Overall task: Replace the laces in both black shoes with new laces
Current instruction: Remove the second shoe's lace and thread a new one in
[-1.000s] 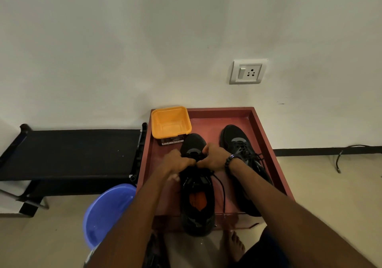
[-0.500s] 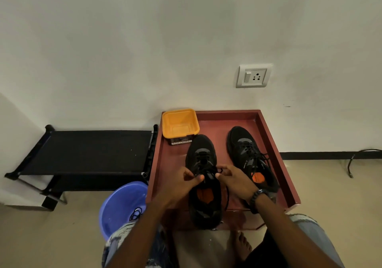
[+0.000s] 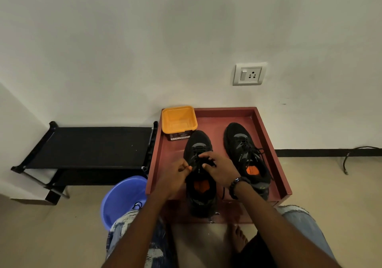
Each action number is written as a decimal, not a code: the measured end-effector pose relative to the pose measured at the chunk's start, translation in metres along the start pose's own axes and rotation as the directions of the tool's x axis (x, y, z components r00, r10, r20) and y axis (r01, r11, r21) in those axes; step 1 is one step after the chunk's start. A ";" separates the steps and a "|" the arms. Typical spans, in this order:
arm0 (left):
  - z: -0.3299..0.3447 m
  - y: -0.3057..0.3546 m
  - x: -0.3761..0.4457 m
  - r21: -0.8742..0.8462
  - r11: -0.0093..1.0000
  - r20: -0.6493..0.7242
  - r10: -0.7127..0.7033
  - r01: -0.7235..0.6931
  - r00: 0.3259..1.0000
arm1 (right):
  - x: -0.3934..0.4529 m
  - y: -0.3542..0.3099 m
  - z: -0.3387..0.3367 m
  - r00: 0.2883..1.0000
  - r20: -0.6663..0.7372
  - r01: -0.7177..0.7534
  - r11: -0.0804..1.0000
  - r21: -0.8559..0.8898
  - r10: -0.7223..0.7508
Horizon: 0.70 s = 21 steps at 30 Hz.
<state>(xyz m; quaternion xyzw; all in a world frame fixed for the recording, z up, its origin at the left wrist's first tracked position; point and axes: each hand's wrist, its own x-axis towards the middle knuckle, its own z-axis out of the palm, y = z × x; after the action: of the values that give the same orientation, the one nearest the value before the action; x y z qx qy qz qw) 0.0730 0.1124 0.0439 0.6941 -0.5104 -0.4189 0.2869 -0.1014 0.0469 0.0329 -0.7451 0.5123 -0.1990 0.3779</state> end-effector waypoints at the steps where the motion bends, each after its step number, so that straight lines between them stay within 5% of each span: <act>1: 0.000 -0.001 0.000 -0.035 0.999 -0.014 -0.003 0.002 1.000 | 0.001 -0.002 0.000 1.000 0.007 -0.002 1.000 -0.006 0.002; 14: -0.002 -0.006 -0.003 -0.496 0.849 -0.041 -0.230 0.180 0.972 | 0.002 0.008 0.003 0.999 0.002 -0.044 0.999 0.015 0.044; 21: 0.007 -0.012 0.006 -0.064 0.998 -0.051 -0.031 0.028 0.998 | 0.009 0.002 0.006 0.994 0.106 0.018 0.996 -0.088 -0.009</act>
<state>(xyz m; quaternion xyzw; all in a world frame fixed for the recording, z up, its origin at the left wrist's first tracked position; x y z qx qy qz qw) 0.0734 0.1101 0.0292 0.7027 -0.4789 -0.4211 0.3156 -0.0945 0.0404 0.0266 -0.7741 0.4950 -0.1388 0.3693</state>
